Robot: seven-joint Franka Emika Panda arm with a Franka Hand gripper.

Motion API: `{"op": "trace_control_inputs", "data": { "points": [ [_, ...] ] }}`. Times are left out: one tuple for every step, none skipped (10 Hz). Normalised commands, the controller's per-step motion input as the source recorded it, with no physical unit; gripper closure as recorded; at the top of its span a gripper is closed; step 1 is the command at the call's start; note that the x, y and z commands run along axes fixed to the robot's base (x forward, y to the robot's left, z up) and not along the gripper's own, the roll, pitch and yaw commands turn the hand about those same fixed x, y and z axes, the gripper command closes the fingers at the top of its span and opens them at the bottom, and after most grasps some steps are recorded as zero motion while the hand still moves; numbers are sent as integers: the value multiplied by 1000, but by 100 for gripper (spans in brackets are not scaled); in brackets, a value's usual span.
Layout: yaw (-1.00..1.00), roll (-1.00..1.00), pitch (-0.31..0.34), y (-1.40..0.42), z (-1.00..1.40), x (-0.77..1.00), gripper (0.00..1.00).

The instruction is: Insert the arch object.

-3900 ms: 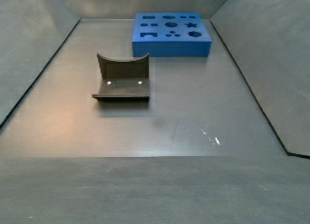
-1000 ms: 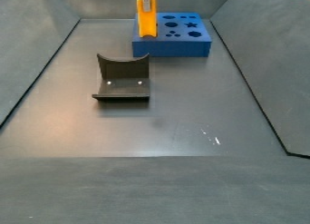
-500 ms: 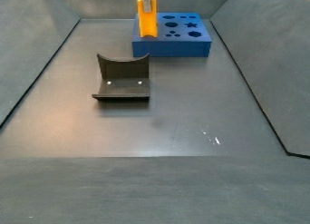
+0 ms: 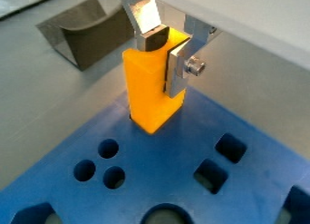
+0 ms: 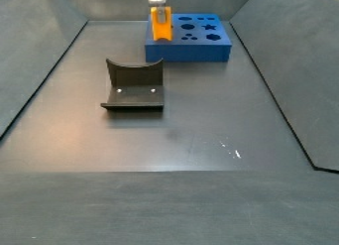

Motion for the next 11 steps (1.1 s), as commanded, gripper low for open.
{"op": "trace_control_inputs", "data": {
  "points": [
    [-631, 7, 0, 31, -340, 0, 100],
    [-560, 27, 0, 66, -346, 0, 100],
    [-440, 66, 0, 114, -317, 0, 100],
    [-6, 93, 0, 223, -300, -49, 100],
    [57, 24, -59, 277, -214, -154, 100],
    [289, 0, -154, 274, -229, -126, 100],
    [491, -9, -217, 277, -274, -74, 100],
    [500, -13, -226, 254, -254, -80, 100],
    [380, -60, -250, 94, -163, -166, 100],
    [43, -17, -149, 0, -71, -126, 100],
    [6, 0, -81, 0, -26, -43, 100]
  ]
}}
